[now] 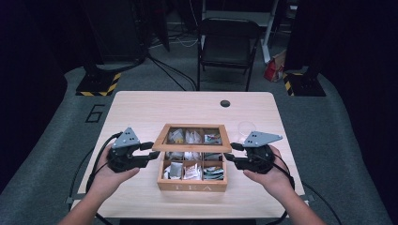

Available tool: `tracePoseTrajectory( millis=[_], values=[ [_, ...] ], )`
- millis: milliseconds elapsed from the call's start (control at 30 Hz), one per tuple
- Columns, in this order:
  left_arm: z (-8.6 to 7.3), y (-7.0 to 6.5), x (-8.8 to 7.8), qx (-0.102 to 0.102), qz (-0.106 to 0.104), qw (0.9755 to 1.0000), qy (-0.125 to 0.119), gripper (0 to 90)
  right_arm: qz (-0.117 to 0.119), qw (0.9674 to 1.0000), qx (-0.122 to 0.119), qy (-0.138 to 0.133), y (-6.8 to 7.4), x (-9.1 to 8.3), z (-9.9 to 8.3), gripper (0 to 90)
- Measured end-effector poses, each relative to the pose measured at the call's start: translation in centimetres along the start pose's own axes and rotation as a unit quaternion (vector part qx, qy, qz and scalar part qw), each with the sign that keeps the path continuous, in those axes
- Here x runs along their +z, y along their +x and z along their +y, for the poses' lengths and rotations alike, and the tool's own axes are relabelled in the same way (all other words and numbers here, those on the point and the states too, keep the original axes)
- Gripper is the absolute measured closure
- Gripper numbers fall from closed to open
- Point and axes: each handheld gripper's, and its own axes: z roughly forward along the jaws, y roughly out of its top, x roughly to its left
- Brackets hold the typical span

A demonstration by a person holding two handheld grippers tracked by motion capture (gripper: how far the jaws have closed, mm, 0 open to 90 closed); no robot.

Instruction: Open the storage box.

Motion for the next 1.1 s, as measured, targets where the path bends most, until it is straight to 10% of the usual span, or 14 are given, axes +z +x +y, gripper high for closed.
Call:
tracePoseTrajectory(
  millis=[1100],
  values=[
    [3.8,2.8,-0.1,-0.022,0.002,0.9989,-0.041,58.5,-0.027,0.999,0.003,-0.035,-3.0,1.3,2.2,50.2]
  ],
)
